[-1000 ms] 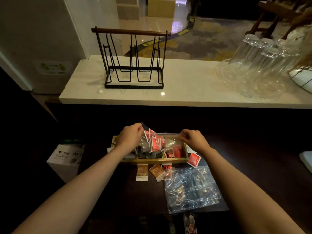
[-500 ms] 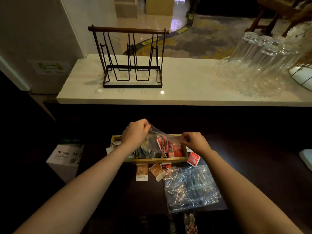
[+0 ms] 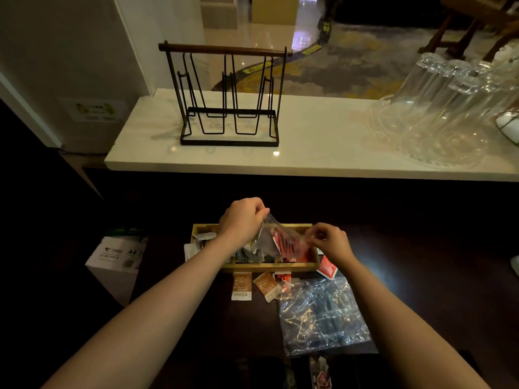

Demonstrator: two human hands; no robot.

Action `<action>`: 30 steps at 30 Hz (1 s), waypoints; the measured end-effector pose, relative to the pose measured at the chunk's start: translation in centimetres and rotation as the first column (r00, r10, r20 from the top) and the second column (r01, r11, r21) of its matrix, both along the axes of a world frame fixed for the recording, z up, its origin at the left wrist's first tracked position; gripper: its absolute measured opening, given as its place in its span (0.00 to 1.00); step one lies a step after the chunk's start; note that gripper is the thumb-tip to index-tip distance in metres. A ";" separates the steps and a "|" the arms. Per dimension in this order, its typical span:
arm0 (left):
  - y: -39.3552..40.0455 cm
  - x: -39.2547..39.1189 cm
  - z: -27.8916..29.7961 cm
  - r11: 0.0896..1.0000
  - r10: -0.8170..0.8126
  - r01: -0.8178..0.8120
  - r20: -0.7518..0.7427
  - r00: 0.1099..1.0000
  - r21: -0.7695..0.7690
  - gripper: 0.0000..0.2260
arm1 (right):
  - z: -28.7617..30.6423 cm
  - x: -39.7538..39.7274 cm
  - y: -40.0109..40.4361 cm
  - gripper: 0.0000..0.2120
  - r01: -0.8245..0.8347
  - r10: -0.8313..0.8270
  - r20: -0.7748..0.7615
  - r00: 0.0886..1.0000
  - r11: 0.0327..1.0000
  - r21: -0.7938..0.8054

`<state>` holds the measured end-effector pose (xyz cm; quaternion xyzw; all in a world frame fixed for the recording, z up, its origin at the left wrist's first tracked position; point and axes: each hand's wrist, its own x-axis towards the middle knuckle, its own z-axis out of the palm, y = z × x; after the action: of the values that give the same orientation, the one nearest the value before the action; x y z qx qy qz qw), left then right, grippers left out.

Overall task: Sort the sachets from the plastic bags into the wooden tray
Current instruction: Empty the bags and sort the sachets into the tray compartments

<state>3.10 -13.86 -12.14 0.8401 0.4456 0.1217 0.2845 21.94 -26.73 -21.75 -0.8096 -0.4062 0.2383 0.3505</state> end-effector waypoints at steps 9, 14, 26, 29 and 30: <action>0.1 0.3 0.1 1.000 0.010 -0.009 0.020 1.000 -0.015 0.10 | 0.2 -0.7 0.3 0.12 0.398 -0.314 -0.785 0.534 0.913 -0.095; 0.1 0.4 0.3 1.000 -0.012 0.011 0.015 1.000 0.010 0.10 | 0.4 -0.4 0.8 0.12 0.373 -0.321 -0.654 0.685 0.926 -0.064; 0.2 1.0 1.4 0.999 -0.052 0.051 0.042 0.998 0.016 0.08 | 0.6 -0.2 0.5 0.10 0.362 -0.295 -0.611 0.735 0.932 -0.015; 0.0 1.0 1.5 0.997 -0.071 0.072 0.084 0.994 -0.003 0.09 | 0.6 -0.2 0.4 0.10 0.372 -0.299 -0.622 0.724 0.928 -0.013; 0.1 1.0 1.4 0.998 -0.068 0.069 0.082 0.994 -0.002 0.09 | 0.6 -0.2 0.4 0.11 0.378 -0.304 -0.620 0.723 0.926 -0.013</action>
<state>4.11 -13.74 -10.76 0.8485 0.4048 0.1453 0.3084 21.78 -26.38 -21.16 -0.7276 -0.1276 0.3950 0.5461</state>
